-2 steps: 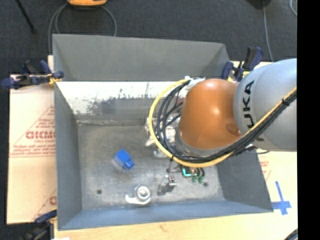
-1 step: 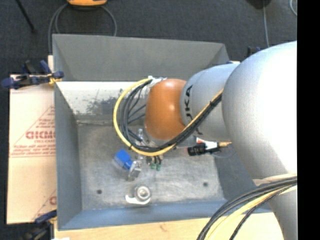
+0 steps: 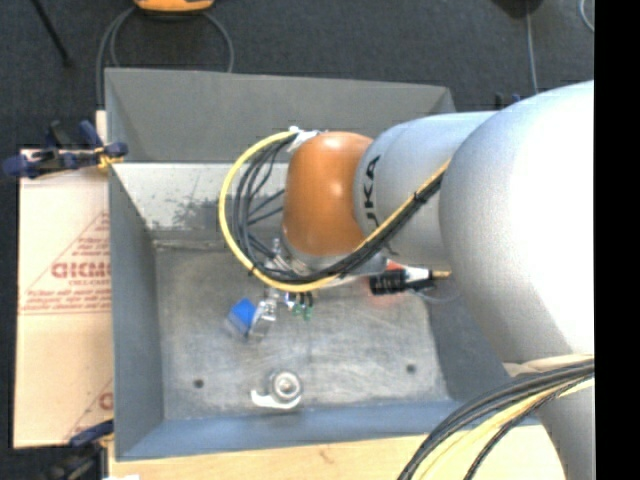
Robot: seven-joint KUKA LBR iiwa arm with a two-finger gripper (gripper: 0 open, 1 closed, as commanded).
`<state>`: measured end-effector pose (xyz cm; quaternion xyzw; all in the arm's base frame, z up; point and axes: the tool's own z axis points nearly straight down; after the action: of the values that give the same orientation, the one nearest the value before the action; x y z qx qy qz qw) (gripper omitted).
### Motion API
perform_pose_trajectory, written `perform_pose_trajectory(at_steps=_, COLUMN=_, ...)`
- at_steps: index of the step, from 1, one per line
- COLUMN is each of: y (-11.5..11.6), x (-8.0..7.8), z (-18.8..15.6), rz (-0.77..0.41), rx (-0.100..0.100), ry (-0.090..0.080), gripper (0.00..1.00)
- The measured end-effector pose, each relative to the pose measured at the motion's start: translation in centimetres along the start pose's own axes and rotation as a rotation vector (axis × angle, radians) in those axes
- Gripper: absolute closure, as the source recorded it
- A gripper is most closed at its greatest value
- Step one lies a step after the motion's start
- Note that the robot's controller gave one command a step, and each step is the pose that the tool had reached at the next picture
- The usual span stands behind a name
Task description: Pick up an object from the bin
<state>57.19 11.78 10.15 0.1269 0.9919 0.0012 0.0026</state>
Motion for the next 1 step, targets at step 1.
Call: perform_pose_trajectory(at_steps=1, y=-0.52, x=-0.21, z=-0.37, rz=0.051, rx=0.000, ry=0.000, gripper=0.00)
